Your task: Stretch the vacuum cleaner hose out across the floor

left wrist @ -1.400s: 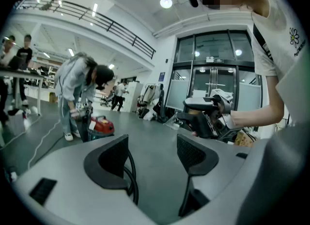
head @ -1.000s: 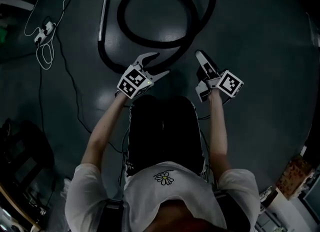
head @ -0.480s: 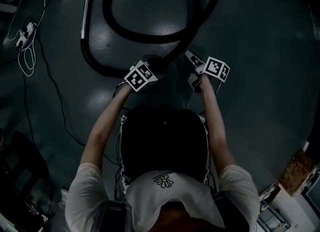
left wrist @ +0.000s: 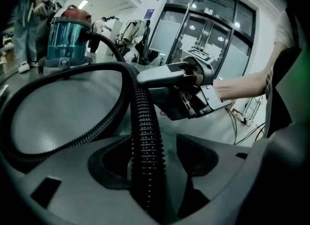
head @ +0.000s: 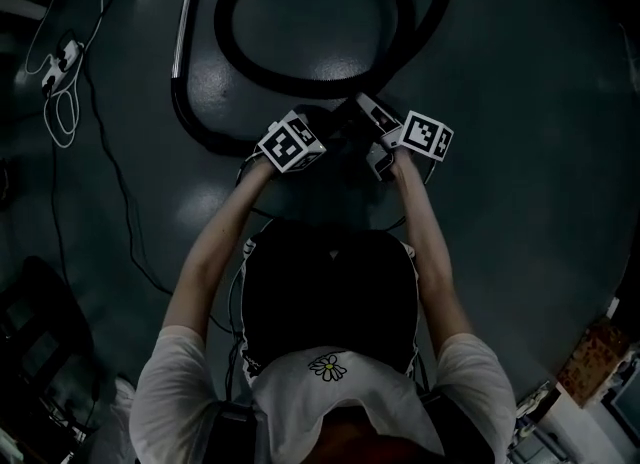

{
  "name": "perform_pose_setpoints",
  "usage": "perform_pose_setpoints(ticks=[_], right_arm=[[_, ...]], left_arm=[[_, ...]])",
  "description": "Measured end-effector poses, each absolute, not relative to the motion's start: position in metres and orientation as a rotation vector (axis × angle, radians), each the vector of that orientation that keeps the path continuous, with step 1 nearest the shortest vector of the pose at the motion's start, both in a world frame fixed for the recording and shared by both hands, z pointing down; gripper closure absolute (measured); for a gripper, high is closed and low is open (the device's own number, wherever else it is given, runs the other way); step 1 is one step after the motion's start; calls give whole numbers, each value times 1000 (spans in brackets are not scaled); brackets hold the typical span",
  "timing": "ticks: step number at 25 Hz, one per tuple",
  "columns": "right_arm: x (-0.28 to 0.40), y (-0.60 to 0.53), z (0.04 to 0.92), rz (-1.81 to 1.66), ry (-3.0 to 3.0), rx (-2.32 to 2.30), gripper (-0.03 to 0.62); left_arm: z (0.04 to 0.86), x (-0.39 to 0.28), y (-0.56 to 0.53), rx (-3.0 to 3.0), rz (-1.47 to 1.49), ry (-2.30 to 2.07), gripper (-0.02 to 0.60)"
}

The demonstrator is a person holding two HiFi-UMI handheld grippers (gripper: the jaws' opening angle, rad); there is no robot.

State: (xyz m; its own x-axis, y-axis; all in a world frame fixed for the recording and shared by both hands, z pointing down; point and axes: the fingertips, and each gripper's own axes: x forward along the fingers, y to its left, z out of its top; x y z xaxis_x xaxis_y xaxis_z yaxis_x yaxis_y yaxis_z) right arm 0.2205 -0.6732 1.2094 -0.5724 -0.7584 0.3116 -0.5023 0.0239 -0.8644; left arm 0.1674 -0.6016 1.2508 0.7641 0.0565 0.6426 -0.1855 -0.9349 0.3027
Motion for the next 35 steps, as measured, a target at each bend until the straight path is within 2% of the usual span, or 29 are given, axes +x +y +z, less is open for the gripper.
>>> perform_pose_setpoints(ticks=[2, 3, 4, 5, 8, 11, 17, 19, 23, 26, 31, 35], right_arm=[[218, -679, 1150, -1404, 2118, -1188, 408], [218, -683, 1117, -1324, 2111, -1130, 416], [220, -688, 1082, -1241, 2103, -1080, 418], [223, -692, 1047, -1158, 2103, -1035, 418], [223, -697, 939, -927, 2186, -919, 418], [188, -696, 834, -669, 2410, -821, 418], [117, -662, 677, -368, 2597, -520, 418], [95, -654, 650, -383, 2541, -389, 418], [48, -649, 644, -392, 2613, -333, 418], [42, -639, 654, -341, 2665, -391, 418], [68, -642, 665, -468, 2639, -459, 418], [72, -635, 624, -575, 2629, -437, 416]], left_arm=[[1207, 171, -608, 2666, 846, -87, 291], [1178, 175, -614, 2698, 757, -105, 315], [1145, 179, -622, 2726, 649, -127, 382], [1110, 184, -628, 2746, 539, -137, 399], [1005, 195, -633, 2799, 289, -102, 399], [915, 190, -636, 2868, 95, -110, 399], [742, 138, -604, 2768, -552, 33, 399], [707, 113, -597, 2717, -729, 32, 398], [696, 69, -599, 2679, -818, -107, 397], [679, 40, -603, 2607, -954, -168, 397], [635, 31, -607, 2756, -899, -337, 397], [581, 38, -619, 2783, -794, -545, 397]])
